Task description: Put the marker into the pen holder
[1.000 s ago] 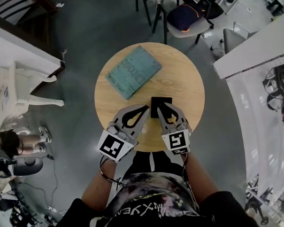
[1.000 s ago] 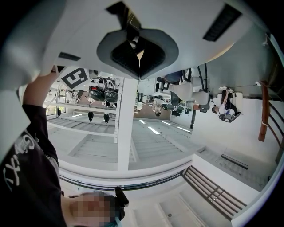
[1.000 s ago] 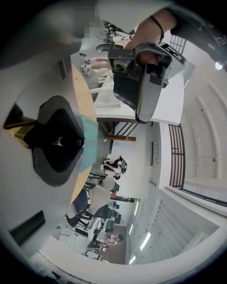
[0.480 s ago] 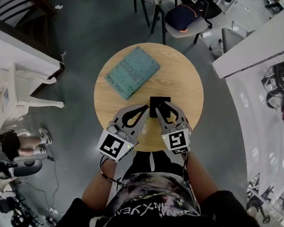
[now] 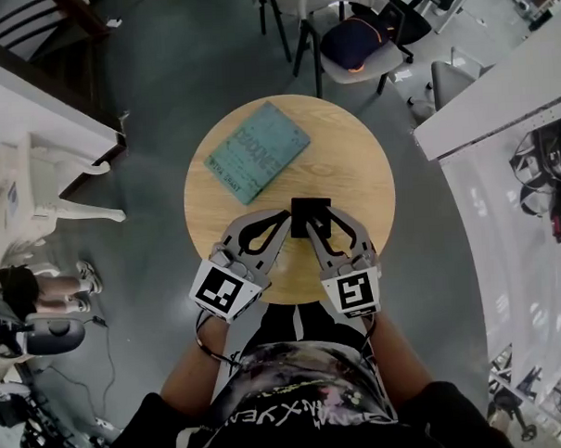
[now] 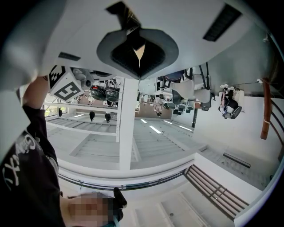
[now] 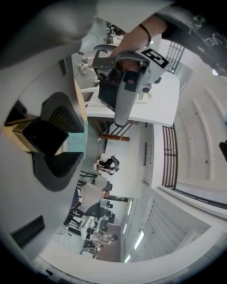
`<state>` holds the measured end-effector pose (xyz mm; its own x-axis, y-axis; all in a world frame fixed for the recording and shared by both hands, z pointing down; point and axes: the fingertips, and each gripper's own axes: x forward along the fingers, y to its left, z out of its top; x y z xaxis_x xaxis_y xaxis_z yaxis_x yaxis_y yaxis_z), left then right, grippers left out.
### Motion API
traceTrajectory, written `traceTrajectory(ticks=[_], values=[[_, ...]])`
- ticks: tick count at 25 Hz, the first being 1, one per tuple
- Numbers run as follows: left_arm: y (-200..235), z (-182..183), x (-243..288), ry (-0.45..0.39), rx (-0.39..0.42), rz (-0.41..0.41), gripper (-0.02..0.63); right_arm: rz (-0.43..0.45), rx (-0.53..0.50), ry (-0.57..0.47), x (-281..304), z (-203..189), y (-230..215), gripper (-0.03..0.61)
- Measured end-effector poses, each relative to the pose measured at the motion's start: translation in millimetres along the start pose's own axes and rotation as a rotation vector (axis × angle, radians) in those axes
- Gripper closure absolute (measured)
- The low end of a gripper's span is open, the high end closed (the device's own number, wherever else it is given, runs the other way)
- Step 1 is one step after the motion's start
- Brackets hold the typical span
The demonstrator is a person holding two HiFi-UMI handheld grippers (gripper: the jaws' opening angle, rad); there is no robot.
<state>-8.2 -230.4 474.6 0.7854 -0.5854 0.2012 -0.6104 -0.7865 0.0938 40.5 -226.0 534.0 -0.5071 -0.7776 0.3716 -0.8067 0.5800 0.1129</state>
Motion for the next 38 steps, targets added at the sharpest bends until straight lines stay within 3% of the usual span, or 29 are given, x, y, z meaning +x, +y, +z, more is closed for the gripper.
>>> traceTrajectory(ticks=[13, 20, 29, 38], values=[[-22.8, 25.7, -17.4, -0.014, -0.004, -0.024, 0.594, -0.015, -0.127, -0.139, -60.6, 79.2, -5.1, 0.436], [-31.7, 42.7, -26.1, -0.031, -0.015, -0.03, 0.594, -0.004, -0.032, -0.229, -85.0, 111.2, 6.4, 0.45], [-36.6, 50.8, -29.9, -0.039, -0.004, -0.043, 0.594, 0.001, -0.033, -0.209, -95.3, 108.4, 13.0, 0.575], [-37.1, 53.1, -32.6, -0.04, -0.005, -0.049, 0.594, 0.024, -0.035, -0.195, -88.9, 108.3, 17.7, 0.577]])
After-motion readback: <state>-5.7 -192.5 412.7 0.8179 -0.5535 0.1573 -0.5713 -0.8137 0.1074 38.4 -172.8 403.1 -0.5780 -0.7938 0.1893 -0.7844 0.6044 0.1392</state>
